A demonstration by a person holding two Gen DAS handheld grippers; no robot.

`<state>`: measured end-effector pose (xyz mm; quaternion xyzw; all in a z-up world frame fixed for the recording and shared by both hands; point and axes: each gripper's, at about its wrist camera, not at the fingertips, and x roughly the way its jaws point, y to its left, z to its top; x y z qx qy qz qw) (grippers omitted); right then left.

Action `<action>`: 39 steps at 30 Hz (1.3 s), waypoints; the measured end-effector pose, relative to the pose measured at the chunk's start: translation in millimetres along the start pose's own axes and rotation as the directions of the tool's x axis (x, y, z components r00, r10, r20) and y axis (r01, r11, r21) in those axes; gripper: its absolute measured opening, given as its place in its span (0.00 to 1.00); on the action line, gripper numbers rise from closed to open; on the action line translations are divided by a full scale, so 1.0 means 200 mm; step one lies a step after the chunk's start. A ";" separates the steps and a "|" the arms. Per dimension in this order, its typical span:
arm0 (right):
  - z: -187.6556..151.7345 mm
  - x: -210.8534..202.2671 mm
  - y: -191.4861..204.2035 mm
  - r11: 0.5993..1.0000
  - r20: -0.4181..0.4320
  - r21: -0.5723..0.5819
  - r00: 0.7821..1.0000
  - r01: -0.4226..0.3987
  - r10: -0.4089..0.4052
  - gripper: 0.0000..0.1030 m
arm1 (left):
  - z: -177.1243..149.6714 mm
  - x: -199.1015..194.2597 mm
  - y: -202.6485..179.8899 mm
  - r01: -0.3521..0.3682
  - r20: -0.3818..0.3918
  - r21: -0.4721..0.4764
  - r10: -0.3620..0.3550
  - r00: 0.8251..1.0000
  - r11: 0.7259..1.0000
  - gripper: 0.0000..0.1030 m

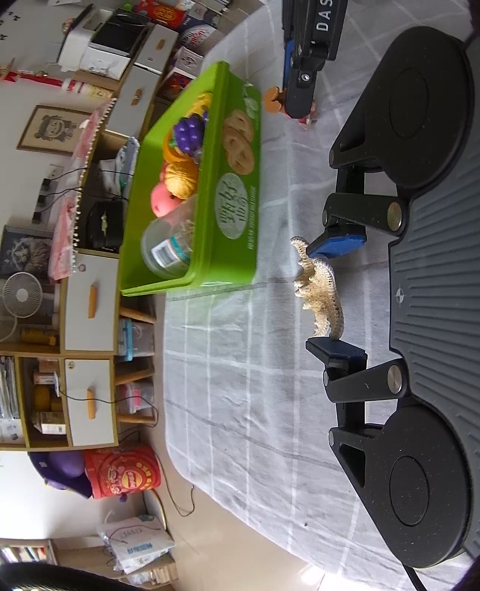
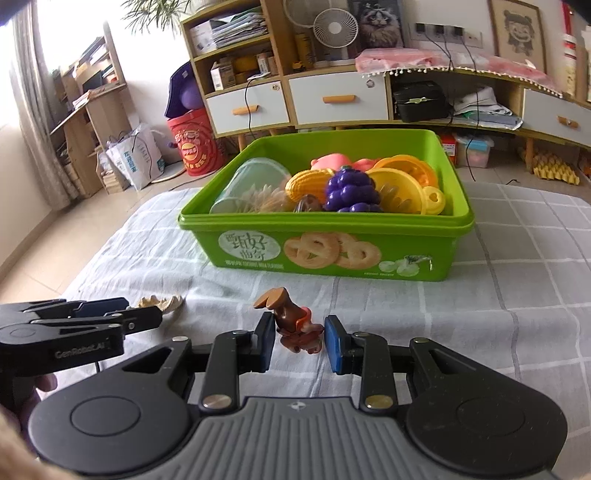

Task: Organize rigid objects
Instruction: 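Carry the figure and starfish over the green bin and open both tools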

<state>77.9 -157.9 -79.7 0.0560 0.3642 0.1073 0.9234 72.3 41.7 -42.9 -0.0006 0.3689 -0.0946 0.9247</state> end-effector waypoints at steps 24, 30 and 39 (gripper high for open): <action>0.39 -0.07 -0.30 0.980 0.161 0.195 0.985 0.030 -0.062 0.15 | 0.55 0.01 -0.33 0.106 0.162 0.151 -0.130 0.978 0.983 0.50; 0.52 0.04 -0.41 0.967 0.177 0.254 0.982 0.015 -0.062 0.15 | 0.70 0.24 -0.41 0.123 0.126 0.151 -0.142 0.982 0.981 0.50; 0.59 0.19 -0.46 0.964 0.159 0.263 0.984 0.031 -0.075 0.15 | 0.72 0.43 -0.44 0.105 0.097 0.164 -0.122 0.988 0.981 0.51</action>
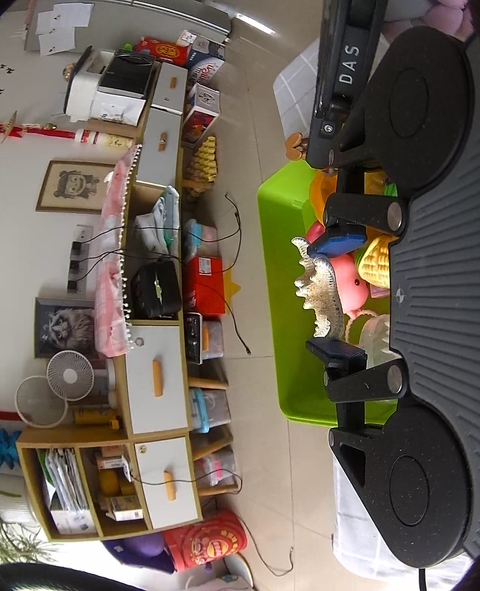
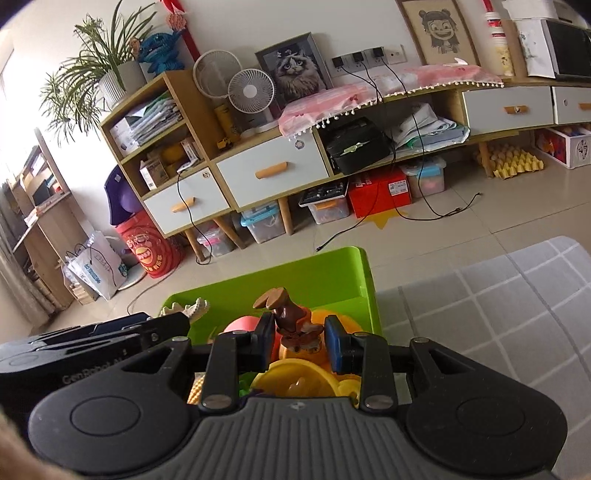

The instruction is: Organize rigid objects

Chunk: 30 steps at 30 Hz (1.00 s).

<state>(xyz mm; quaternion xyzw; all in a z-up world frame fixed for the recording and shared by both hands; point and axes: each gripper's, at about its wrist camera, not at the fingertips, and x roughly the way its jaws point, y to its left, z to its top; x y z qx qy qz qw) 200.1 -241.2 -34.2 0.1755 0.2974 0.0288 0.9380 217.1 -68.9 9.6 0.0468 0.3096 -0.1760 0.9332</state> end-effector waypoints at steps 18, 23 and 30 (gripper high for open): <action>-0.01 -0.19 0.04 0.999 -0.018 0.009 0.999 0.047 -0.046 0.53 | -0.07 -0.23 0.02 -0.063 -0.025 -0.070 0.062 0.998 0.996 0.98; -0.04 -0.33 0.11 0.999 -0.027 -0.011 0.998 0.049 -0.050 0.60 | -0.12 -0.36 0.04 -0.072 -0.084 -0.158 0.059 0.995 0.985 0.98; -0.11 -0.52 0.20 0.996 -0.070 -0.031 0.994 0.080 -0.082 0.63 | -0.19 -0.56 0.01 -0.129 -0.144 -0.174 0.105 0.984 0.976 0.98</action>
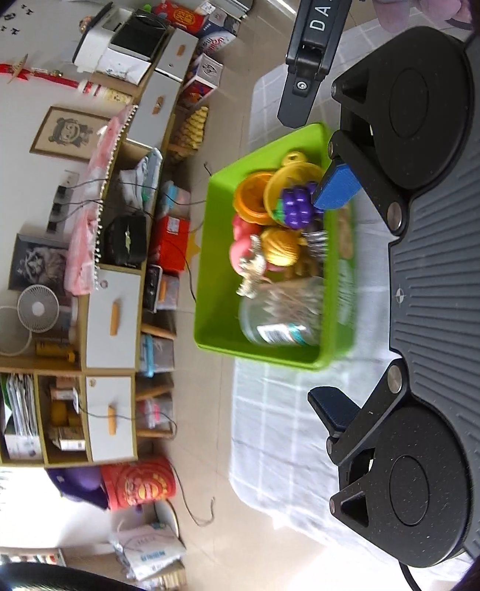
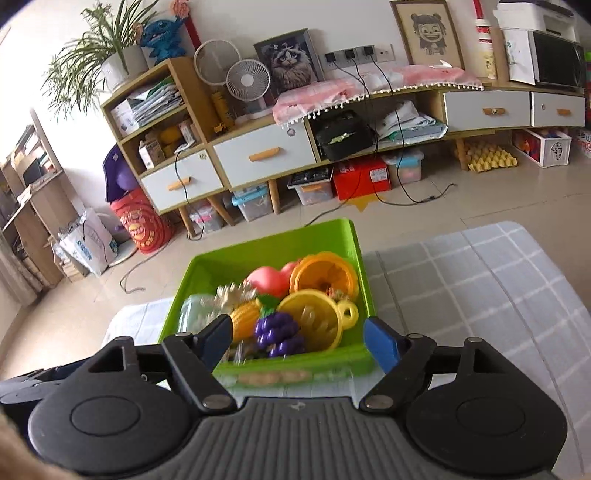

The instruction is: Organize rigid objects

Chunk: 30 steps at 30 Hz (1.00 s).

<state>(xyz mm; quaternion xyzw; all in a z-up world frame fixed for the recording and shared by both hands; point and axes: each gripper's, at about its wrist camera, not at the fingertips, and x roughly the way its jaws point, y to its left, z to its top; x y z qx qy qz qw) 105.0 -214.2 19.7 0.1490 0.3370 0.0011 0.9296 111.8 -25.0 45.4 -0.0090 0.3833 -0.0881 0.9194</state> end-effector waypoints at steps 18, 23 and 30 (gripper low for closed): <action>-0.28 -0.16 0.06 0.997 -0.143 -0.059 0.988 0.056 -0.064 0.69 | -0.29 -0.15 0.03 -0.040 -0.095 0.041 0.044 0.995 0.998 0.98; -0.28 -0.16 0.08 0.994 -0.146 -0.079 0.986 0.073 -0.084 0.69 | -0.29 -0.16 0.05 -0.108 -0.087 0.044 0.111 0.990 0.993 0.98; -0.30 -0.20 0.13 0.997 -0.154 -0.068 0.987 0.041 -0.051 0.70 | -0.27 -0.20 0.09 -0.098 -0.115 -0.039 0.093 0.989 0.994 0.98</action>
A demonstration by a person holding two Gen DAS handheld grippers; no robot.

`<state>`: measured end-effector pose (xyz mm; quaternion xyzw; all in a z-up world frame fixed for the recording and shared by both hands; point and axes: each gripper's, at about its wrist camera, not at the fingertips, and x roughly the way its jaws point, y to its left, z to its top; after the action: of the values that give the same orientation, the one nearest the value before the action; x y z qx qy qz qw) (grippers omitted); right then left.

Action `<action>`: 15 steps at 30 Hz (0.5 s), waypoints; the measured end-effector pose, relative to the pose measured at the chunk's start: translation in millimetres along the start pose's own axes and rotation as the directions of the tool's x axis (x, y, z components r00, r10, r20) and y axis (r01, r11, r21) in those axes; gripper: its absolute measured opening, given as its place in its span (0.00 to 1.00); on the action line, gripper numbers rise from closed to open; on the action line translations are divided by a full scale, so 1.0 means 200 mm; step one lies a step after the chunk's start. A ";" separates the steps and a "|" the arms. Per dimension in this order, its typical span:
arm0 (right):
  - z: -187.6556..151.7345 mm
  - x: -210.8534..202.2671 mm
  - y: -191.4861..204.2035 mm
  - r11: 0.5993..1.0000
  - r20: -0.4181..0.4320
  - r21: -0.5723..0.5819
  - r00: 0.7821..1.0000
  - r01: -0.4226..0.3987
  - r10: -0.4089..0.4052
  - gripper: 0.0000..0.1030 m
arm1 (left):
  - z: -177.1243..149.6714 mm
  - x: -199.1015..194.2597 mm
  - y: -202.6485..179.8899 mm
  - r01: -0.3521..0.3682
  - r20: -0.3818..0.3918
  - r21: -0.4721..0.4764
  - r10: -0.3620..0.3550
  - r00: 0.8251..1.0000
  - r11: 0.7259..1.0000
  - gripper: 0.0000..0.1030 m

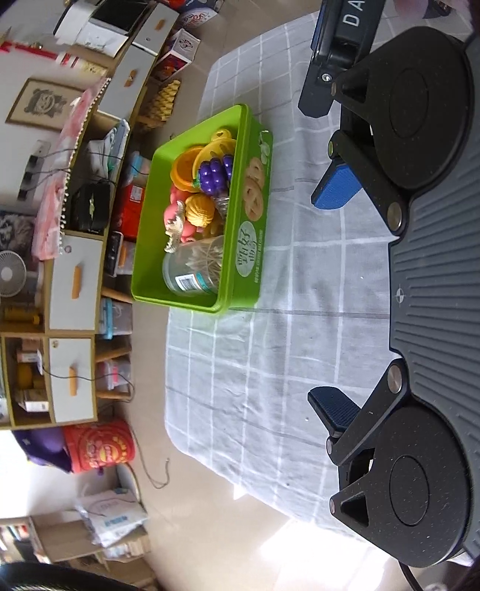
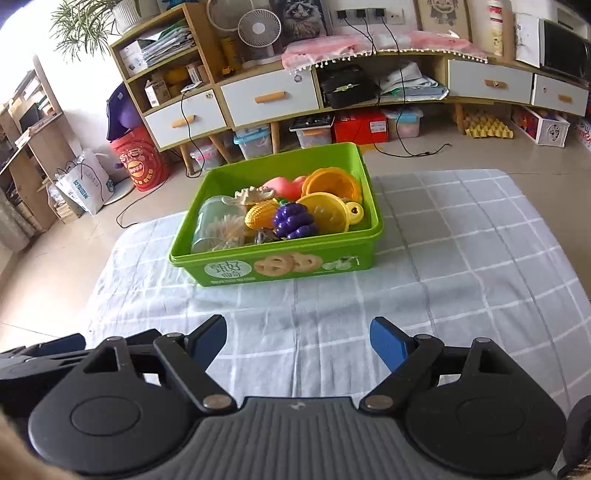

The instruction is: Organize rigid objects

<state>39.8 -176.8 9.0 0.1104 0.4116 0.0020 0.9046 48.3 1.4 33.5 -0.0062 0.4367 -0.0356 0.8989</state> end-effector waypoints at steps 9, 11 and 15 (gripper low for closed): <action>-0.02 0.00 0.03 0.999 -0.010 -0.015 0.999 0.040 -0.040 0.70 | -0.04 0.01 0.03 -0.023 -0.063 -0.034 0.021 0.998 0.999 0.98; -0.03 0.00 0.04 0.998 -0.010 -0.026 0.999 0.049 -0.050 0.70 | -0.04 0.01 0.04 -0.041 -0.061 -0.036 0.038 0.997 0.999 0.98; -0.04 -0.01 0.03 0.997 -0.005 -0.036 0.998 0.061 -0.062 0.71 | -0.04 0.00 0.04 -0.064 -0.054 -0.036 0.062 0.997 0.997 0.98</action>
<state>33.7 -169.2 6.9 0.0814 0.4175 -0.0181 0.9048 43.2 9.6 28.3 -0.0086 0.4611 0.0009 0.8873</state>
